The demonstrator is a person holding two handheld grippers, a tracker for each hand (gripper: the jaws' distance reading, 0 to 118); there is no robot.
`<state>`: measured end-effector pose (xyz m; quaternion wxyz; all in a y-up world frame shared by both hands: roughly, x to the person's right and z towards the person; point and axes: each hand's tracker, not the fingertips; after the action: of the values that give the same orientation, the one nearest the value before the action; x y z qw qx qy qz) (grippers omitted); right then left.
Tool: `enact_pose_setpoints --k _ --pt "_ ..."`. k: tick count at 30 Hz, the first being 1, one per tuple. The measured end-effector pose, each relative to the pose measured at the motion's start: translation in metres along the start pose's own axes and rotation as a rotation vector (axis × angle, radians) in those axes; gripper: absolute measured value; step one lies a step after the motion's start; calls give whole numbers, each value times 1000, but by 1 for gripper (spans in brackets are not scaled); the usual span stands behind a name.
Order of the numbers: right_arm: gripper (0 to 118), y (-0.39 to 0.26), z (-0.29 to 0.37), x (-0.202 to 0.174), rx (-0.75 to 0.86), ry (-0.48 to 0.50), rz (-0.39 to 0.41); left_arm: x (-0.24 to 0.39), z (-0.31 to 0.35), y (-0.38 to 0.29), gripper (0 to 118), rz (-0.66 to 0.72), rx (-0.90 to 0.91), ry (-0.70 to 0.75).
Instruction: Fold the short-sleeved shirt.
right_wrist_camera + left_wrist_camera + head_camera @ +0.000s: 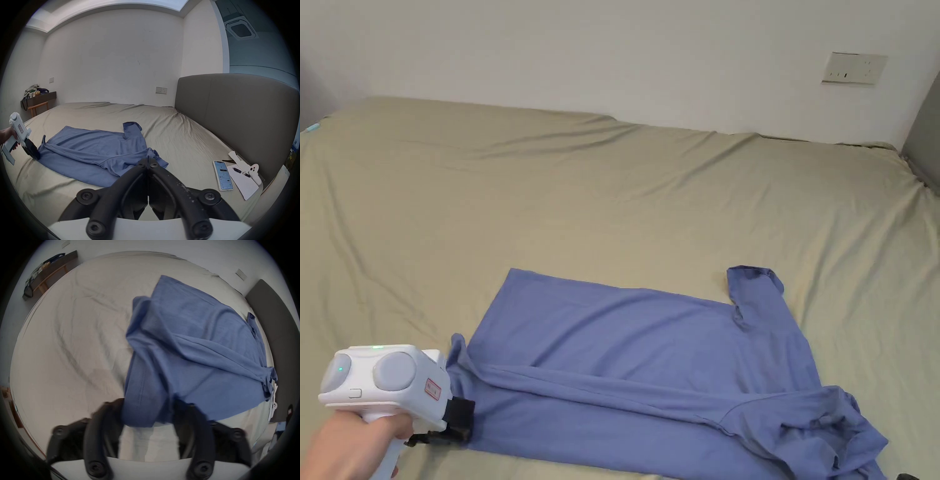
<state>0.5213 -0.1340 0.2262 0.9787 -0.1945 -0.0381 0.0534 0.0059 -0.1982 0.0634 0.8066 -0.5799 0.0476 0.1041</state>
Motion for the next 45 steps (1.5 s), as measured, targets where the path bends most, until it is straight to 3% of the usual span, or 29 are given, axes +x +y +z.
enact_pose_setpoints --k 2,4,7,8,9,10,11,12,16,19,22,23,26,28,29,30,32,40,45 --pt "2 -2 -1 1 -14 1 -5 5 9 0 8 -12 13 3" --pt "2 -3 -2 2 -21 0 -7 4 19 2 5 30 54 -103" --pt "3 -3 -7 8 -46 21 -34 11 33 -1 5 -29 116 -64" --pt "11 -1 -13 12 -77 36 -35 21 43 -10 5 -14 106 -75" --pt "25 0 -21 15 -126 52 -39 23 47 -12 5 -5 101 -86" --pt "51 2 -33 21 -175 75 -56 24 51 -15 5 0 106 -96" --pt "92 2 -46 27 -224 100 -74 26 55 -19 5 2 113 -101" --pt "118 1 -61 33 -274 115 -88 20 56 -14 5 1 115 -101" --pt "115 -5 -121 49 -490 110 -78 18 63 -19 5 4 116 -110" --pt "115 -17 -160 56 -572 129 -131 19 62 -23 5 13 109 -114" --pt "115 -27 -187 54 -652 98 -90 16 57 -22 5 22 105 -111" --pt "110 -28 -192 50 -666 108 -72 17 56 -23 5 23 106 -109" --pt "68 -26 -192 39 -658 158 -70 16 53 -23 5 27 107 -107" --pt "58 -23 -190 31 -668 133 -19 15 48 -23 5 26 103 -101" --pt "30 -20 -188 31 -659 175 -34 15 46 -23 5 28 101 -100" --pt "11 -19 -188 31 -654 273 -107 15 46 -24 5 31 102 -102" --pt "11 -15 -183 27 -672 209 -70 14 48 -26 5 38 104 -108" --pt "11 31 -123 63 -591 284 -148 0 97 -40 5 66 145 -196" --pt "11 50 -59 76 -560 274 -124 -7 138 -75 5 30 155 -168"
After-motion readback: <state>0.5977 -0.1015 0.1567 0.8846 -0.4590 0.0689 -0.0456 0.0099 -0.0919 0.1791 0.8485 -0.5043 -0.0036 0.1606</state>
